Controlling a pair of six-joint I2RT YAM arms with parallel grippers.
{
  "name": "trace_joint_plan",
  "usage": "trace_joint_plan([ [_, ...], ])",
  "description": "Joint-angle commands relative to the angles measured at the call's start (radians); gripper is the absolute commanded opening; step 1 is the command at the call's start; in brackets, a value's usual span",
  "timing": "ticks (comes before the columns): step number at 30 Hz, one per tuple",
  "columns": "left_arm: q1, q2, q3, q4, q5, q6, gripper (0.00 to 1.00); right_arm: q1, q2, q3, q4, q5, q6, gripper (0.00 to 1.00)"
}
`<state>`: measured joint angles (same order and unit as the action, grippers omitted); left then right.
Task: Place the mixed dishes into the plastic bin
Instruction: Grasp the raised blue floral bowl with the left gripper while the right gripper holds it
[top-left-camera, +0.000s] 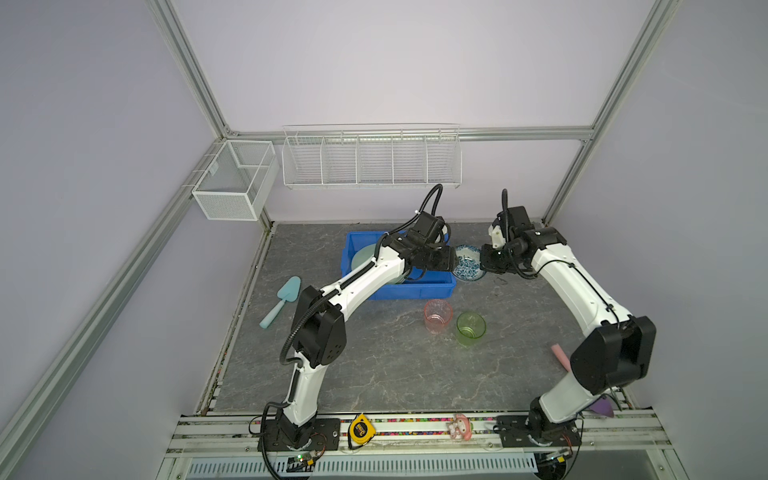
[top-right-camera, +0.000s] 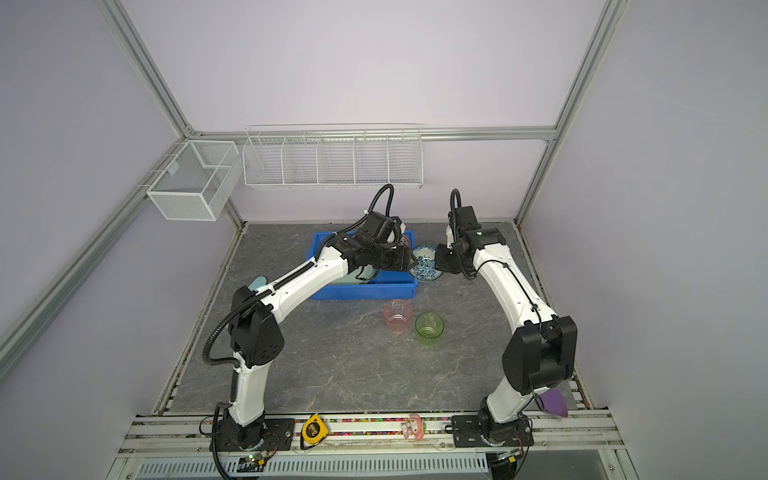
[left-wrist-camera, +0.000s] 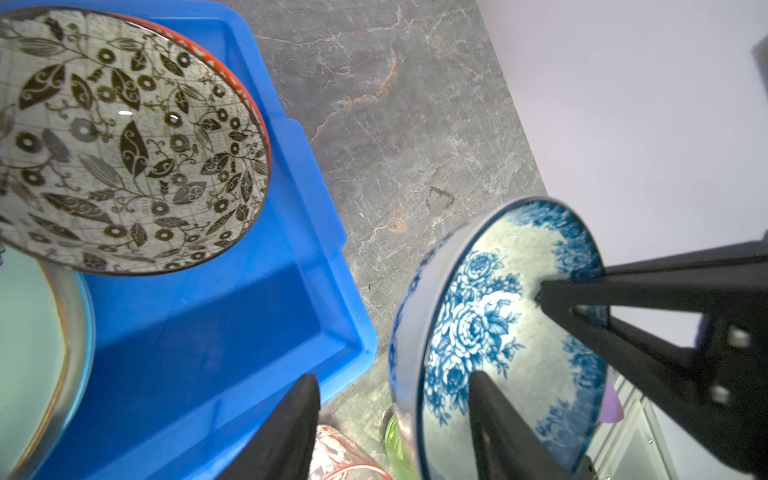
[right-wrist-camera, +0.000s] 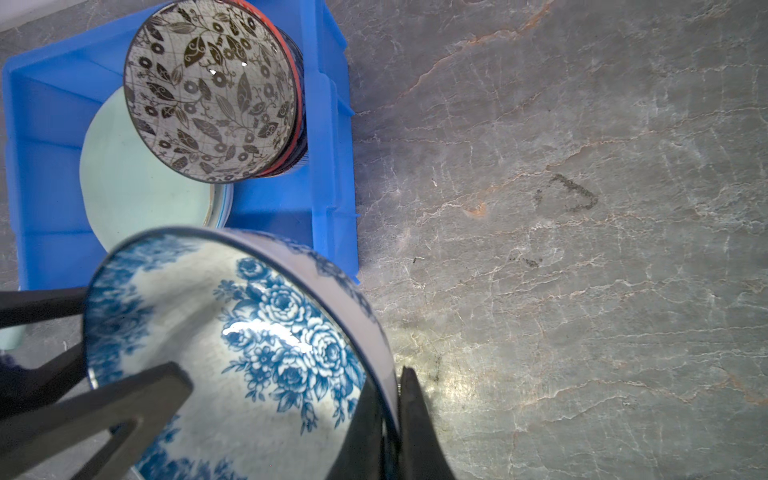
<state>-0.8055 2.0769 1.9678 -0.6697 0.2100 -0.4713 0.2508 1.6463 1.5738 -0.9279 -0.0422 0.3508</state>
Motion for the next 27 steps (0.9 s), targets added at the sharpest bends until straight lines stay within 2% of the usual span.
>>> trace_joint_plan([
  [1, -0.005, 0.022, 0.046, -0.031, 0.005, 0.016, 0.48, 0.012, 0.013, 0.036, 0.016, -0.012, -0.001, 0.07],
  [5, -0.006, 0.028, 0.056, -0.044, -0.006, 0.021, 0.37, 0.017, 0.020, 0.042, 0.013, 0.002, -0.003, 0.07],
  [14, -0.006, 0.042, 0.078, -0.060, -0.015, 0.026, 0.18, 0.031, 0.026, 0.054, 0.009, 0.020, -0.006, 0.07],
  [27, -0.007, 0.077, 0.120, -0.083, 0.004, 0.030, 0.17, 0.038, 0.030, 0.071, 0.019, 0.002, -0.005, 0.07],
])
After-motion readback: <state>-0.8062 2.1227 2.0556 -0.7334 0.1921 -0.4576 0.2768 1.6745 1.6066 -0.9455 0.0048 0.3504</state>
